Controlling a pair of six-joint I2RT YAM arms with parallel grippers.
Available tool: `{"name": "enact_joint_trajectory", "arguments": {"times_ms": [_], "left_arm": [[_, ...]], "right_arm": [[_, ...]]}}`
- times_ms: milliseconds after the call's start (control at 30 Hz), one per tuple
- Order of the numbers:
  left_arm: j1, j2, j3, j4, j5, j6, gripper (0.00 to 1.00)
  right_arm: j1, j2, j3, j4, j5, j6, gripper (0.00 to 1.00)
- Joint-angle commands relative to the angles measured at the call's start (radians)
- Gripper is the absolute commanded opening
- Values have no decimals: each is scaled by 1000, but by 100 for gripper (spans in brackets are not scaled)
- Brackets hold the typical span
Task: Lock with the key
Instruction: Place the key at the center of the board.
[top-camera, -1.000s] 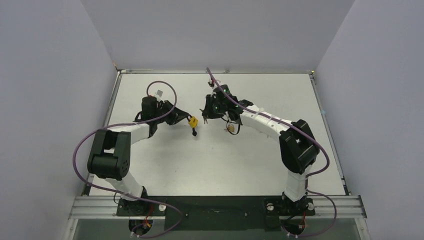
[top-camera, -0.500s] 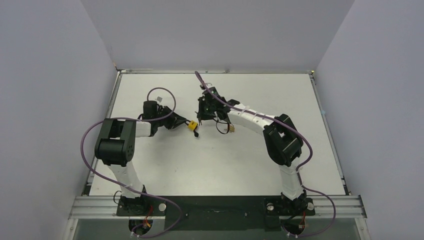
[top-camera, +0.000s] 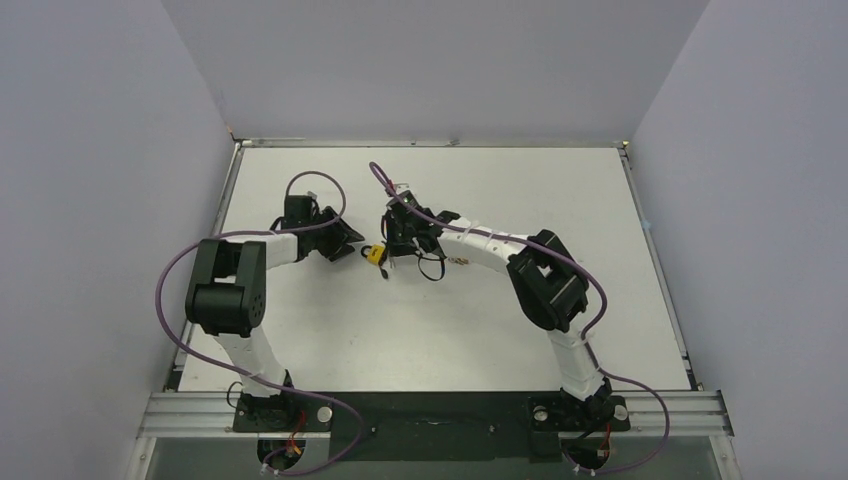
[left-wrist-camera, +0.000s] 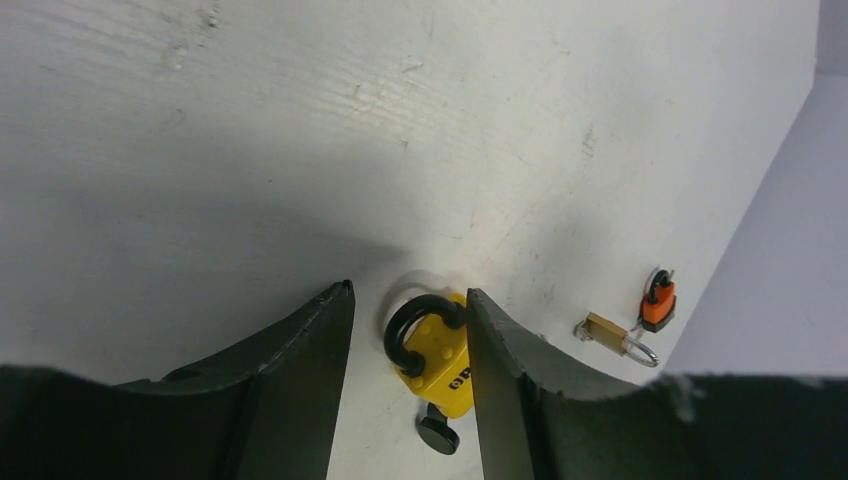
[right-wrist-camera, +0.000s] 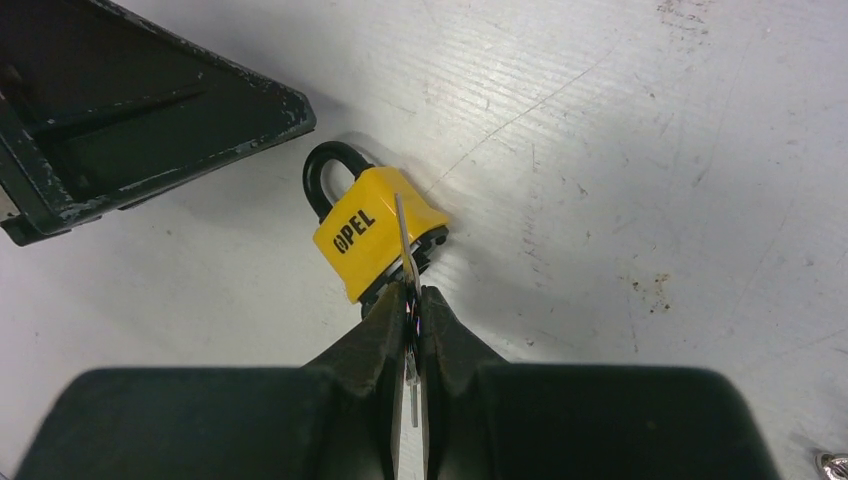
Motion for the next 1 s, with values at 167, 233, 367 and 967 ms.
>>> {"name": "enact_joint_trajectory", "arguments": {"times_ms": [167, 233, 367, 967], "left_arm": [[1, -172, 86, -227, -165, 96, 44], [-7, -208, 93, -245, -162, 112, 45], [-24, -269, 89, -259, -130, 135, 49], [-122, -530, 140, -424, -78, 274, 56]], "right_arm": [[18, -16, 7, 26, 79, 42, 0], [18, -21, -4, 36, 79, 52, 6], [19, -23, -17, 60, 78, 62, 20], [18, -198, 4, 6, 106, 25, 71]]}}
